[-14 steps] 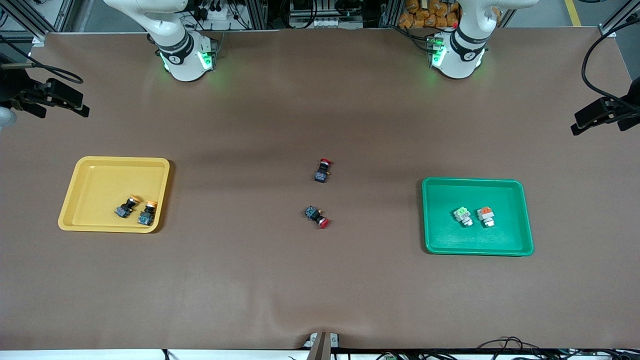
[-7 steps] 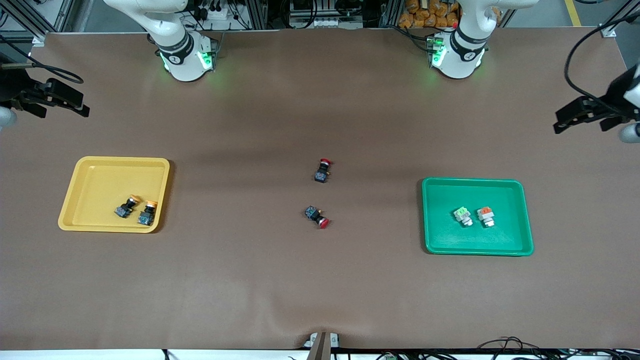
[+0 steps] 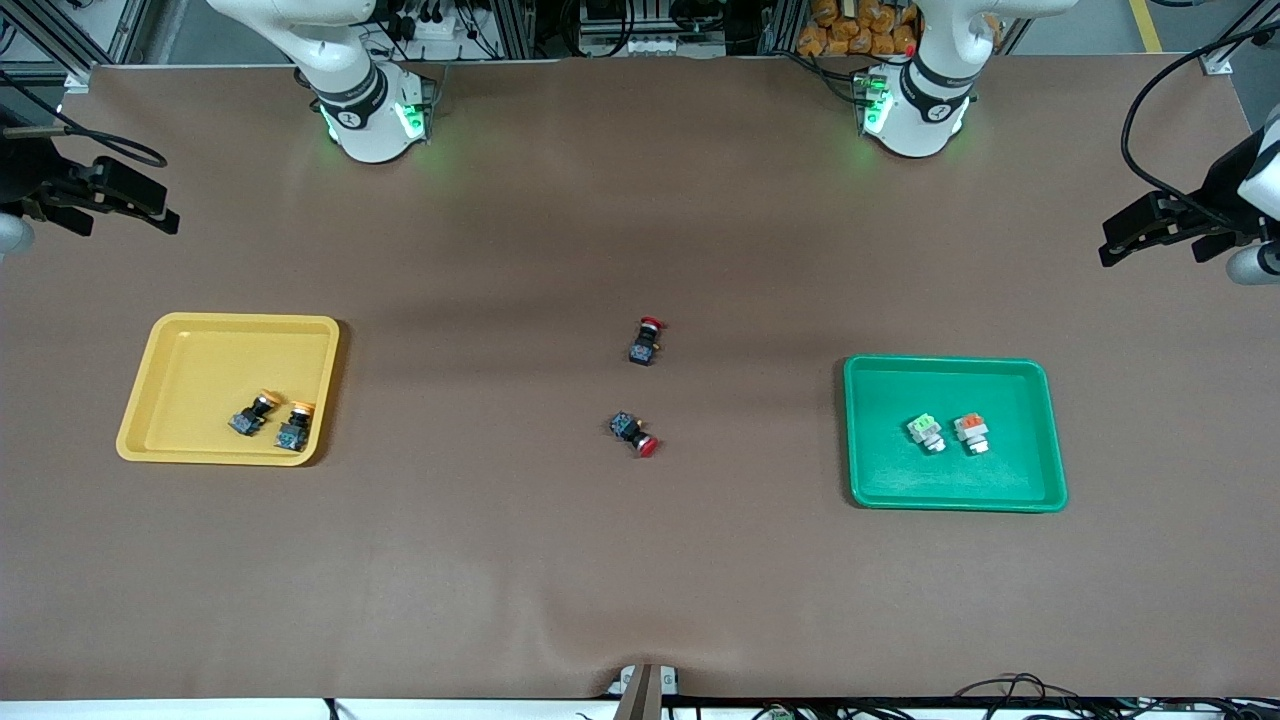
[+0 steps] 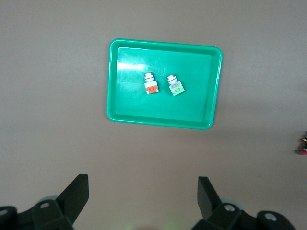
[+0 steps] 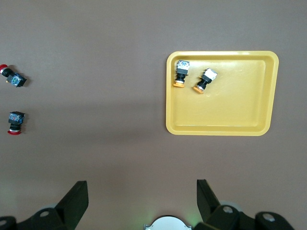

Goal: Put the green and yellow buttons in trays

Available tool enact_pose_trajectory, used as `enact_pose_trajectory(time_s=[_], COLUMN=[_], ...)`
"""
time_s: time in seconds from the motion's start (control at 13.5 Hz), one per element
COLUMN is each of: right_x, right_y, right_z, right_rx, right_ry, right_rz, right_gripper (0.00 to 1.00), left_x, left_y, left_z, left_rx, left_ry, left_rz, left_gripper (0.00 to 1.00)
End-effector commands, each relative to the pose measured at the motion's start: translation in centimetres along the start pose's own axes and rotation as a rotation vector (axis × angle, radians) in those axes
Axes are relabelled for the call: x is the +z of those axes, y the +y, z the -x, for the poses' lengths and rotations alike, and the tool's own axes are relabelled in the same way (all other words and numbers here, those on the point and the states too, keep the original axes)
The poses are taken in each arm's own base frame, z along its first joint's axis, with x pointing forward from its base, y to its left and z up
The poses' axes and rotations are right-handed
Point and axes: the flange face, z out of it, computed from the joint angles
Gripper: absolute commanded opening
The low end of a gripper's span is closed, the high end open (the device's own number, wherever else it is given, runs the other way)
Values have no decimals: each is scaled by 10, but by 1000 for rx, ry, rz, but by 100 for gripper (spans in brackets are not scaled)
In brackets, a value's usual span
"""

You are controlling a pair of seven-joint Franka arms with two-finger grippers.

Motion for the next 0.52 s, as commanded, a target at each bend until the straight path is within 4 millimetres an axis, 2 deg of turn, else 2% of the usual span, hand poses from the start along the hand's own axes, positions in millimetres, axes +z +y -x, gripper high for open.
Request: enact_pose_trajectory(time_s=[0.0, 0.44], right_x=[0, 0], right_y=[1, 2], right_z=[3, 2], right_rx=[-10, -8], right_ry=[-3, -2], right_rz=[3, 3], right_gripper=[100, 100], left_x=[-13, -9], left_y=[-5, -7], left_z=[4, 3], left_rx=[1, 7], left_ry=[19, 11], left_rz=[-3, -2], left_gripper=[100, 100])
